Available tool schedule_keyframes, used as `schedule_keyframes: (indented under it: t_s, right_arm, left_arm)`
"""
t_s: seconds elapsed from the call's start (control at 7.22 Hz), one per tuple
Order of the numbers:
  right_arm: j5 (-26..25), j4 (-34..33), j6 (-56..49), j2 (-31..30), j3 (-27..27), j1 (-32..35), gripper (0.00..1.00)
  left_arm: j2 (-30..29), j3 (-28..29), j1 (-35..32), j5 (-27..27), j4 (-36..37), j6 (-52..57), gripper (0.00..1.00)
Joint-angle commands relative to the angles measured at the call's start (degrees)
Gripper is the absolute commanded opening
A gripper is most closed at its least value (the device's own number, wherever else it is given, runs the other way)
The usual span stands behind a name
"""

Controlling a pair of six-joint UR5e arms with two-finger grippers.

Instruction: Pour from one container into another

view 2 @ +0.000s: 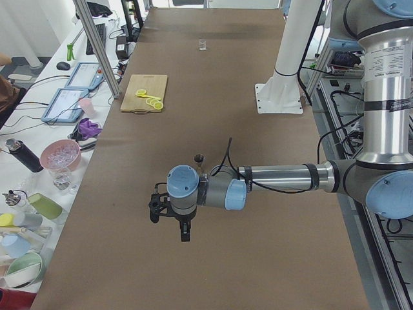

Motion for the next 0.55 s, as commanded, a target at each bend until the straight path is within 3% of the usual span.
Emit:
schedule_keyframes:
  t_s: [0.0, 0.14, 0.42]
  right_arm:
    - [0.04, 1.09, -6.80, 0.01, -1.45, -0.05, 1.00]
    - [1.00, 1.18, -10.41, 0.01, -2.42, -0.05, 1.00]
    - [5.65, 1.09, -17.53, 0.10, -3.48, 0.21, 1.00]
  left_arm:
    - [0.01, -0.19, -0.04, -0.01, 0.10, 0.00, 0.98]
    - [0.18, -2.02, 0.22, -0.01, 1.58, -0.44, 0.98]
    - [0.53, -8.07, 2.50, -0.01, 6.25, -11.28, 0.98]
